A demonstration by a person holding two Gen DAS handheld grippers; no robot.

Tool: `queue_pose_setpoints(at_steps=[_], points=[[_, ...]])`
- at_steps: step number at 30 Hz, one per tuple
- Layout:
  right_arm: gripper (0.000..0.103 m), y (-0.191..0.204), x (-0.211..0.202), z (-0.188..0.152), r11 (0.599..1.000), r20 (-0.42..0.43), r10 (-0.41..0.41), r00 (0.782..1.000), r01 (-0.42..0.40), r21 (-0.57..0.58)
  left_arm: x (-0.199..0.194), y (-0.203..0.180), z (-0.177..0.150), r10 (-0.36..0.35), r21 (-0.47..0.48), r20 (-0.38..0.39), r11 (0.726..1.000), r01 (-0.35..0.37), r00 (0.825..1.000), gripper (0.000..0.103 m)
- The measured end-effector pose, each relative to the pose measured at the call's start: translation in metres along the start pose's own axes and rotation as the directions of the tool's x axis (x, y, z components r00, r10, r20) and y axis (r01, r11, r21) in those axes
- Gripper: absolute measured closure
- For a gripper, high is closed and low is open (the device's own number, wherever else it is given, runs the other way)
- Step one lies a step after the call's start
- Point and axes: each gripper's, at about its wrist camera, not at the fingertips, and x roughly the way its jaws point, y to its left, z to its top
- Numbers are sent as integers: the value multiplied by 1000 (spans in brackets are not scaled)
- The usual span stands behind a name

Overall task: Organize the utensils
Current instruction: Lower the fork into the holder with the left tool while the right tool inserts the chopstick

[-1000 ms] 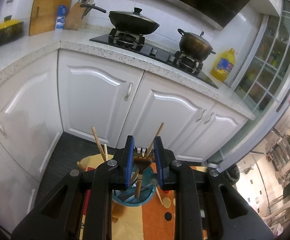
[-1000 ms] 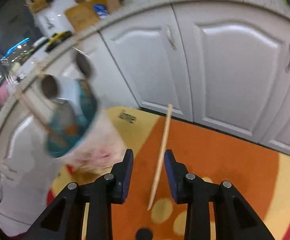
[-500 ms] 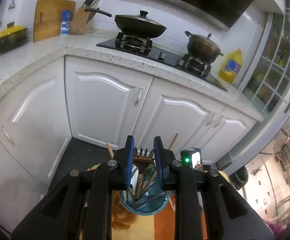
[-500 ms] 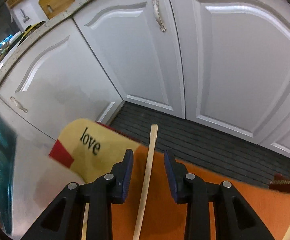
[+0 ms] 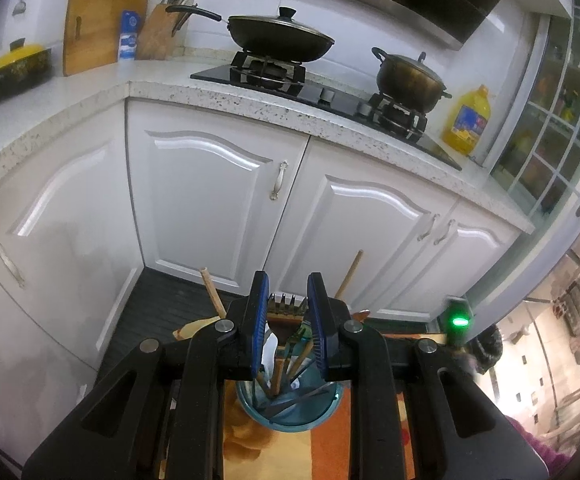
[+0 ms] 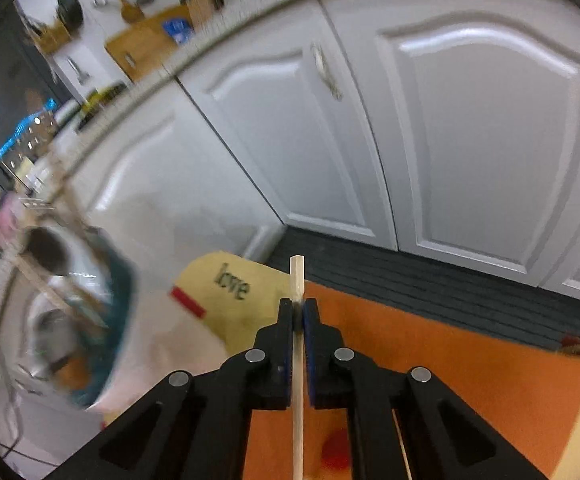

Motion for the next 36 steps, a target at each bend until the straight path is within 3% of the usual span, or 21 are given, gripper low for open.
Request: queue_pose_setpoints(at_steps=[6, 14, 18, 23, 28, 36], points=[[99, 27, -87, -6, 993, 152, 121, 981, -120, -15, -2, -1, -4, 20, 12, 0, 1000, -20, 1000, 85], [99, 102, -174, 22, 961, 247, 199, 948, -140, -238, -1, 1, -9, 37, 13, -3, 999, -37, 999, 85], [99, 126, -196, 38, 943, 269, 227, 936, -142, -301, 3, 2, -11, 47, 13, -10, 999, -47, 999, 85], [99, 151, -188, 58, 935, 294, 210, 933, -104, -339, 12, 1, -17, 55, 12, -25, 998, -55, 998, 85], [99, 162, -146, 63, 929, 297, 128, 946, -10, -370, 18, -1, -21, 68, 19, -27, 998, -67, 997, 85], [99, 147, -77, 45, 946, 218, 86, 972, -11, -325, 30, -3, -32, 78, 23, -42, 997, -77, 996, 85]])
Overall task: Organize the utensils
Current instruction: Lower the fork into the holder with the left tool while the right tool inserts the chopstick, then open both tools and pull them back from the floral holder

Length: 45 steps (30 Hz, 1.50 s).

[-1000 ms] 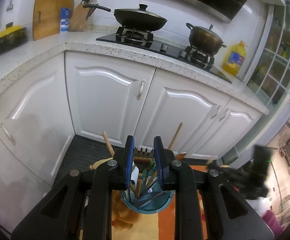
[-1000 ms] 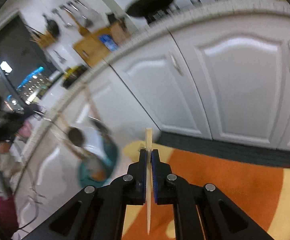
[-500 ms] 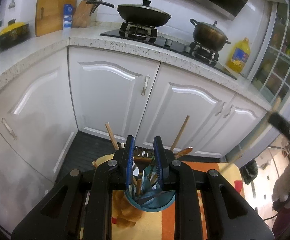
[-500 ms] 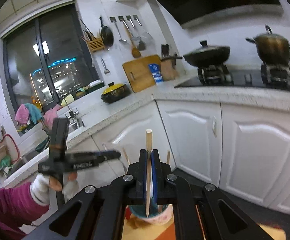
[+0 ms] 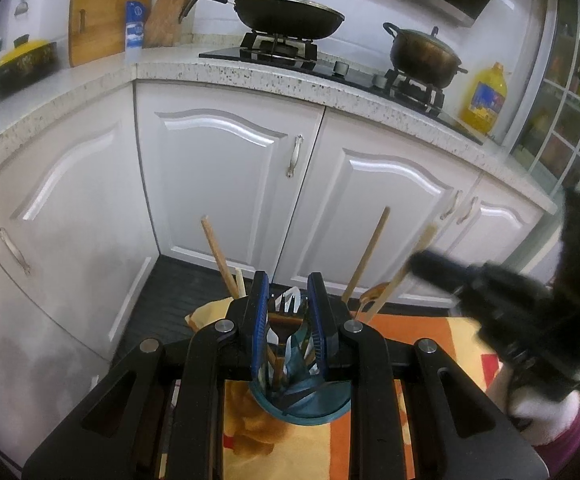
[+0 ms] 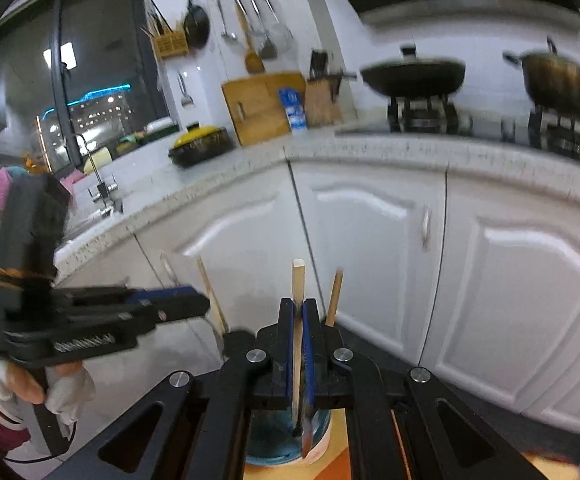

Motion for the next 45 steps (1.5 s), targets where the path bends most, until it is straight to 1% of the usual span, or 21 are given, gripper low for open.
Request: queue_pose_setpoints(at_steps=[5, 8, 11, 12, 14, 15, 16, 18, 20, 26, 30, 34, 36, 38, 42, 45], points=[[99, -6, 26, -25, 1000, -108, 10, 994, -7, 25, 5, -3, -6, 15, 2, 8, 1000, -15, 1000, 85], [99, -12, 26, -30, 999, -142, -1, 990, 7, 44, 4, -4, -7, 24, -4, 11, 1000, -24, 1000, 84], [95, -16, 14, -31, 998, -129, -6, 992, 13, 55, 3, -4, -8, 28, -9, 9, 1000, -28, 1000, 84], [94, -17, 10, -30, 998, -123, -8, 992, 15, 59, 3, -4, -7, 30, -9, 8, 999, -30, 1000, 82], [93, -19, 2, -31, 997, -116, -12, 993, 20, 70, 2, -5, -8, 30, -17, 12, 999, -29, 999, 73], [92, -20, -1, -32, 997, -114, -15, 993, 23, 76, 0, -6, -8, 27, -22, 16, 999, -26, 1000, 66], [92, -20, -5, -33, 996, -110, -19, 994, 28, 82, -2, -6, -9, 26, -23, 21, 999, -26, 999, 64], [88, -20, -11, -35, 995, -100, -23, 995, 33, 92, -5, -8, -11, 35, -15, 28, 999, -35, 999, 63], [80, -19, -15, -38, 994, -95, -22, 995, 32, 103, -8, -10, -12, 50, -4, 37, 999, -50, 998, 63], [79, -10, -21, -49, 992, -104, -33, 994, 45, 122, -15, -17, -20, 87, 15, 62, 996, -88, 994, 62], [78, -1, -27, -55, 990, -98, -70, 993, 81, 112, -21, -21, -28, 105, 34, 73, 994, -107, 992, 62], [69, 10, -34, -61, 987, -88, -116, 989, 125, 102, -26, -23, -36, 115, 27, 80, 993, -117, 990, 62], [69, 13, -38, -65, 985, -82, -132, 988, 140, 103, -29, -25, -42, 124, 32, 83, 991, -127, 989, 62], [65, 16, -41, -67, 982, -82, -144, 986, 153, 108, -32, -28, -47, 130, 34, 83, 990, -133, 988, 62], [62, 21, -47, -73, 974, -73, -175, 982, 183, 132, -36, -32, -58, 154, 37, 82, 987, -157, 985, 62], [62, 23, -52, -75, 967, -72, -203, 977, 212, 142, -37, -35, -67, 190, 36, 76, 981, -193, 979, 62]])
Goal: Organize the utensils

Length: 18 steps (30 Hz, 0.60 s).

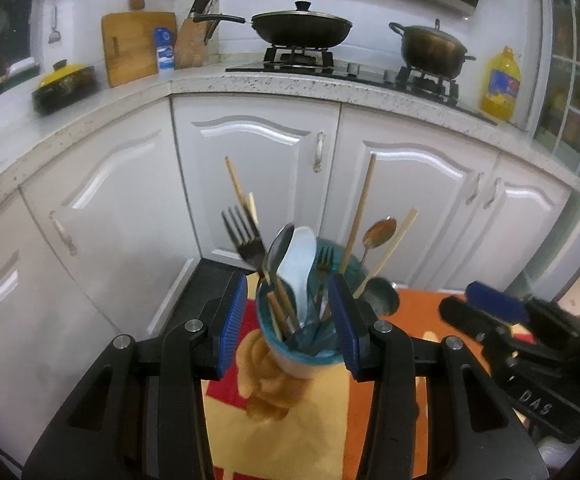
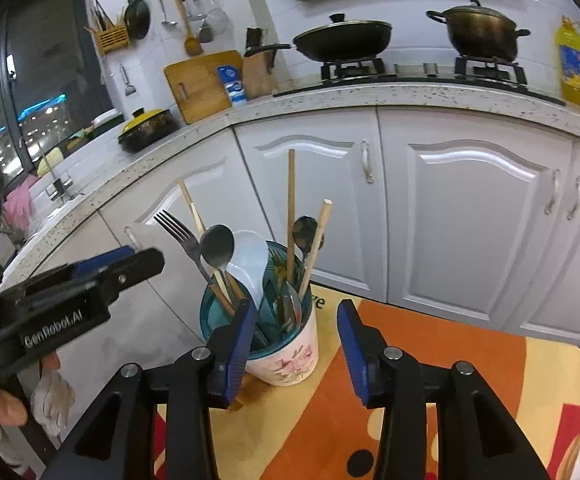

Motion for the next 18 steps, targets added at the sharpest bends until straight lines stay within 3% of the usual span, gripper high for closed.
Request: queue_pose_setpoints(at_steps=[18], points=[[59, 13, -23, -12, 998, 36, -57, 998, 57, -12, -28, -7, -23, 47, -13, 54, 999, -47, 997, 62]])
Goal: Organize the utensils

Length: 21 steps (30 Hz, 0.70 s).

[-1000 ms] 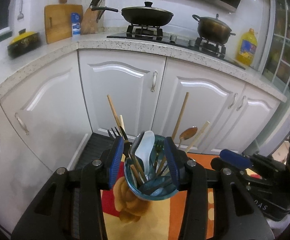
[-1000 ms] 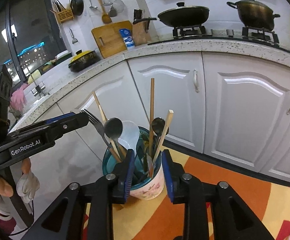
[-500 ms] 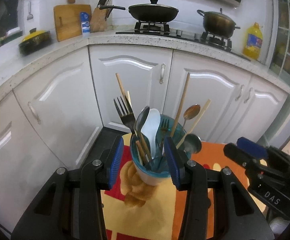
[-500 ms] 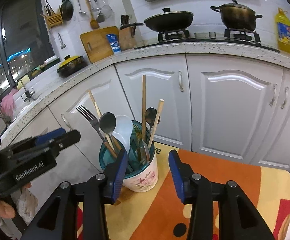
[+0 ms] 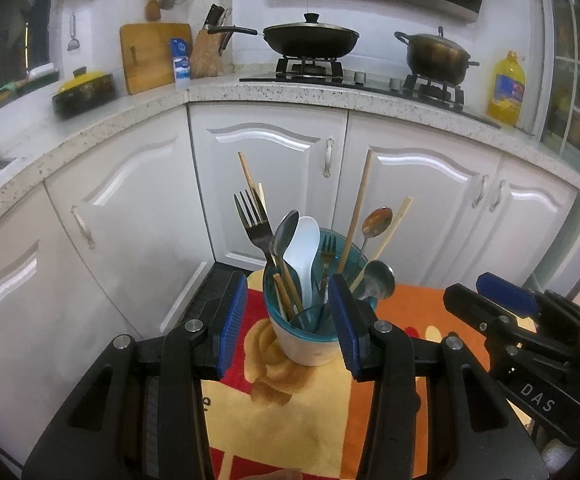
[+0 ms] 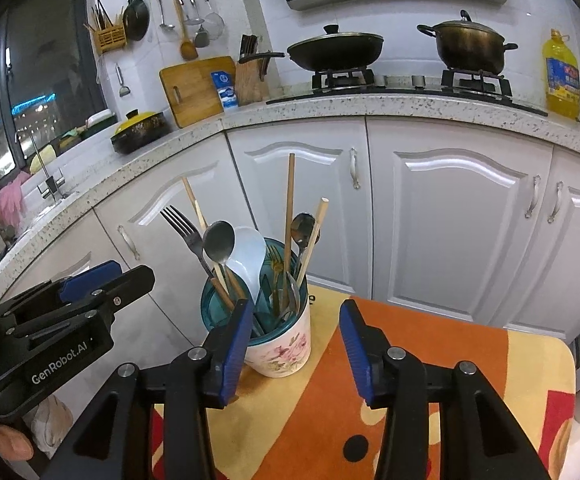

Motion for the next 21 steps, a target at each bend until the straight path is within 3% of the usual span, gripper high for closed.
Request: queue_pose_setpoints(at_steps=[21], points=[[55, 1, -2, 0, 1000, -7, -9, 1000, 9, 4, -1, -2, -2, 17, 13, -7, 1000, -17, 1000, 62]])
